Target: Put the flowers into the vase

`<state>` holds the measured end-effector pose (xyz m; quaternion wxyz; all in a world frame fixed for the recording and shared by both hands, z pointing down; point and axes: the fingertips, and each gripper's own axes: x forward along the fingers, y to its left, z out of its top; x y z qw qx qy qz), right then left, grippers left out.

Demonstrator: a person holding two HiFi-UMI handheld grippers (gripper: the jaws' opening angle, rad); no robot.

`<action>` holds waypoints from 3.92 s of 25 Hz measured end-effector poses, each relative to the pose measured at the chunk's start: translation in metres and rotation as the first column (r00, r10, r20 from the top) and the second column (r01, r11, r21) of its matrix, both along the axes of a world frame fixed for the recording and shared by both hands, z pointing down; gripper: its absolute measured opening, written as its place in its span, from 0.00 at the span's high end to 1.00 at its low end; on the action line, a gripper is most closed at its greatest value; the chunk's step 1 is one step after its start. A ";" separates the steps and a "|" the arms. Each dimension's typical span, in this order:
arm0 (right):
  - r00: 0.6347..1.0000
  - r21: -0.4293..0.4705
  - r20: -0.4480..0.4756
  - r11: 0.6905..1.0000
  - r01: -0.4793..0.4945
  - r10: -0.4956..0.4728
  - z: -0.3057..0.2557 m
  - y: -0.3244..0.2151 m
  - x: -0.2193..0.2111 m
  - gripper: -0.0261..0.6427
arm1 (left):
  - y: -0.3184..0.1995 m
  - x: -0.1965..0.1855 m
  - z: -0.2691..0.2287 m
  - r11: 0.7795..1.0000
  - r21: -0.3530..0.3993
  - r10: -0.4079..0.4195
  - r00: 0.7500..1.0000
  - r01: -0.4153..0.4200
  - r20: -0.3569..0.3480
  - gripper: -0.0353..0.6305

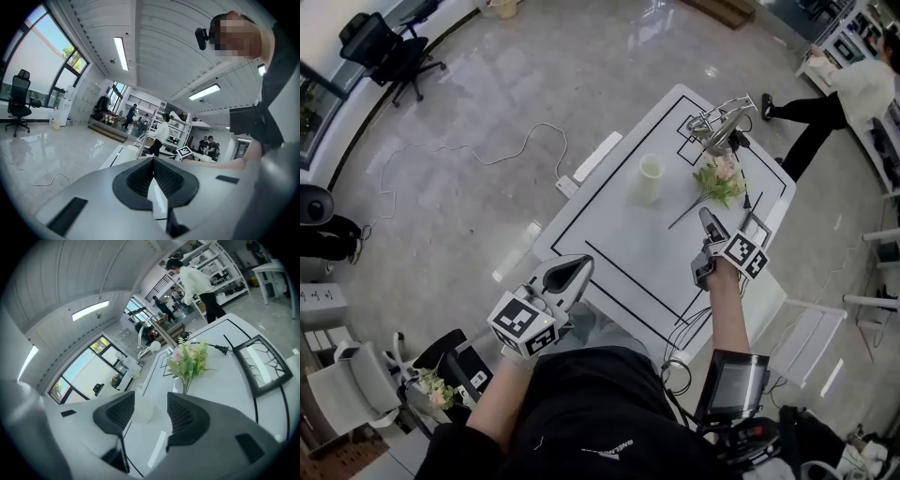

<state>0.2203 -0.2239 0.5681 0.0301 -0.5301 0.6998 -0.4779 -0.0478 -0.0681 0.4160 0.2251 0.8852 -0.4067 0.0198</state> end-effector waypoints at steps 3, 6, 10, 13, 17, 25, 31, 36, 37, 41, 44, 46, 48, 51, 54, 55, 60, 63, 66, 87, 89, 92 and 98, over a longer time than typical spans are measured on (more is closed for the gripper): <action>0.999 -0.073 -0.041 0.997 -0.031 0.028 0.022 -0.019 0.010 0.62 | -0.004 -0.006 -0.002 1.000 0.003 0.001 1.000 -0.001 0.007 0.94; 0.994 -0.144 -0.101 0.987 -0.066 0.051 0.048 -0.036 0.023 0.59 | -0.006 -0.009 0.000 1.000 0.000 0.001 1.000 -0.001 0.017 0.94; 0.983 -0.231 -0.179 0.969 -0.084 0.042 0.082 -0.055 0.034 0.58 | -0.004 -0.013 0.004 1.000 -0.012 0.003 1.000 -0.003 0.025 0.94; 0.975 -0.275 -0.219 0.957 -0.090 0.029 0.102 -0.069 0.038 0.58 | -0.003 -0.018 0.009 1.000 -0.025 -0.006 1.000 0.007 0.026 0.94; 0.972 -0.317 -0.235 0.945 -0.085 0.008 0.123 -0.084 0.036 0.58 | -0.002 -0.024 0.015 0.999 -0.040 -0.024 0.999 0.025 0.030 0.94; 0.941 -0.397 -0.334 0.914 -0.082 -0.061 0.139 -0.087 0.038 0.61 | 0.000 -0.035 0.024 0.996 -0.063 -0.067 0.997 0.070 0.036 0.94; 0.910 -0.404 -0.410 0.906 -0.124 -0.058 0.143 -0.082 0.051 0.81 | 0.001 -0.034 0.024 0.995 -0.066 -0.072 0.997 0.074 0.036 0.94; 0.933 -0.398 -0.361 0.907 -0.140 -0.014 0.144 -0.082 0.054 0.85 | 0.002 -0.034 0.025 0.994 -0.067 -0.080 0.996 0.083 0.042 0.94; 0.936 -0.394 -0.352 0.908 -0.144 -0.004 0.143 -0.081 0.055 0.85 | 0.003 -0.033 0.025 0.994 -0.066 -0.079 0.996 0.082 0.043 0.94; 0.941 -0.361 -0.338 0.921 -0.144 0.015 0.135 -0.080 0.054 0.88 | 0.005 -0.031 0.023 0.995 -0.064 -0.078 0.996 0.081 0.040 0.94; 0.948 -0.328 -0.318 0.934 -0.141 0.031 0.125 -0.078 0.055 0.88 | 0.007 -0.025 0.022 0.996 -0.063 -0.067 0.997 0.069 0.039 0.94; 0.956 -0.307 -0.288 0.941 -0.140 0.048 0.118 -0.076 0.055 0.88 | 0.008 -0.021 0.022 0.996 -0.062 -0.057 0.998 0.059 0.039 0.94; 0.964 -0.282 -0.257 0.950 -0.137 0.063 0.110 -0.072 0.054 0.88 | 0.009 -0.017 0.022 0.997 -0.060 -0.048 0.998 0.050 0.037 0.94; 0.974 -0.233 -0.206 0.962 -0.140 0.092 0.095 -0.066 0.053 0.89 | 0.010 -0.011 0.020 0.998 -0.055 -0.030 0.999 0.032 0.031 0.94; 0.981 -0.169 -0.148 0.974 -0.150 0.126 0.074 -0.061 0.051 0.89 | 0.011 -0.005 0.019 0.999 -0.052 -0.009 1.000 0.010 0.023 0.94; 0.982 -0.144 -0.129 0.978 -0.153 0.135 0.065 -0.061 0.050 0.89 | 0.011 -0.004 0.019 0.999 -0.050 -0.002 1.000 0.003 0.020 0.94; 0.984 -0.001 -0.075 0.987 -0.161 0.161 0.016 -0.060 0.042 0.88 | 0.009 0.005 0.019 0.999 -0.041 0.035 0.999 -0.035 0.007 0.94; 0.984 0.097 -0.048 0.981 -0.166 0.171 -0.018 -0.060 0.034 0.88 | 0.007 0.007 0.020 0.998 -0.036 0.054 0.999 -0.054 -0.001 0.94; 0.986 0.178 -0.061 0.974 -0.142 0.155 -0.051 -0.059 0.021 0.89 | 0.003 0.009 0.021 0.996 -0.032 0.081 0.997 -0.081 0.007 0.94; 0.975 0.642 -0.189 0.766 0.033 0.117 -0.218 -0.082 -0.069 0.88 | -0.119 0.046 0.054 0.970 0.070 0.216 0.959 -0.232 0.184 0.83; 0.975 0.666 -0.192 0.745 0.045 0.113 -0.222 -0.082 -0.078 0.88 | -0.132 0.054 0.065 0.968 0.061 0.225 0.951 -0.242 0.210 0.78; 0.973 0.685 -0.206 0.726 0.069 0.102 -0.223 -0.088 -0.088 0.88 | -0.152 0.070 0.072 0.967 0.040 0.238 0.946 -0.252 0.220 0.72; 0.977 0.707 -0.203 0.700 0.102 0.063 -0.217 -0.096 -0.102 0.88 | -0.175 0.085 0.090 0.958 0.012 0.273 0.924 -0.287 0.268 0.63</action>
